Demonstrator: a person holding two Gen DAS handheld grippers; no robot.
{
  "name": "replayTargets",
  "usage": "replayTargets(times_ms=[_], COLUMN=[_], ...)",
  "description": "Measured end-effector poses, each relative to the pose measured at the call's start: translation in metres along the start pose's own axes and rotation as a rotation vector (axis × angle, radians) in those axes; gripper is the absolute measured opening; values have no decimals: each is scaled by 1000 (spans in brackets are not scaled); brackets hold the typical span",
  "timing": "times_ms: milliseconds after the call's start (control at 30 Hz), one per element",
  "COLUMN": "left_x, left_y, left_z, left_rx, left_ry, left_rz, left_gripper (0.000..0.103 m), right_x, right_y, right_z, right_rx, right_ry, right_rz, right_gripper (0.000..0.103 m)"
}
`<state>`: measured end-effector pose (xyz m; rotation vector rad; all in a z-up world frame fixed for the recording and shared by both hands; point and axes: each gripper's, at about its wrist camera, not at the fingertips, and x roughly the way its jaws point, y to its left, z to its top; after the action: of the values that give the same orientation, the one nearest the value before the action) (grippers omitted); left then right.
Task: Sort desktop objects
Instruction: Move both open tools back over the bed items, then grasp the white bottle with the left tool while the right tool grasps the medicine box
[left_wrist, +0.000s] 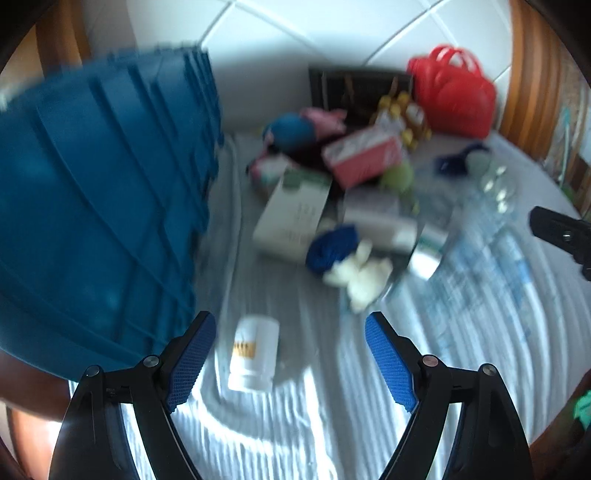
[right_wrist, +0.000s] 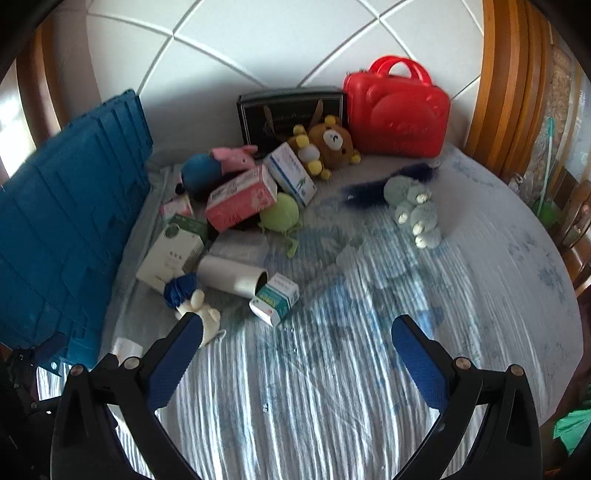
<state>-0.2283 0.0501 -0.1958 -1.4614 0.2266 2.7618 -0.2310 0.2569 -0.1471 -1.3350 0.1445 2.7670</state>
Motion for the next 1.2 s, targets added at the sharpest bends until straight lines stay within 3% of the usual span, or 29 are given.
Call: replayTargets(times_ms=[100, 300, 500, 567, 633, 833, 1033, 1200], left_x=[32, 73, 99, 103, 102, 107, 112, 124], left_y=[7, 16, 21, 20, 17, -2, -17, -23], left_z=[-18, -37, -41, -43, -40, -17, 5, 4], left_rx=[-25, -71, -99, -112, -118, -94, -81, -68], left_ry=[71, 141, 177, 174, 162, 134, 107, 124], left_rz=[6, 3, 10, -10, -39, -66, -94, -89], left_gripper=[83, 83, 82, 75, 49, 47, 45, 45], right_x=[31, 85, 111, 118, 127, 147, 168, 183], right_y=[7, 22, 18, 18, 21, 26, 31, 32], right_z=[-17, -46, -40, -36, -32, -17, -2, -1], right_rx=[-22, -51, -12, -7, -15, -22, -15, -16], right_ry=[73, 197, 219, 220, 225, 221, 237, 262], right_rz=[15, 29, 37, 38, 42, 73, 90, 70], right_gripper=[103, 103, 103, 103, 103, 103, 76, 51])
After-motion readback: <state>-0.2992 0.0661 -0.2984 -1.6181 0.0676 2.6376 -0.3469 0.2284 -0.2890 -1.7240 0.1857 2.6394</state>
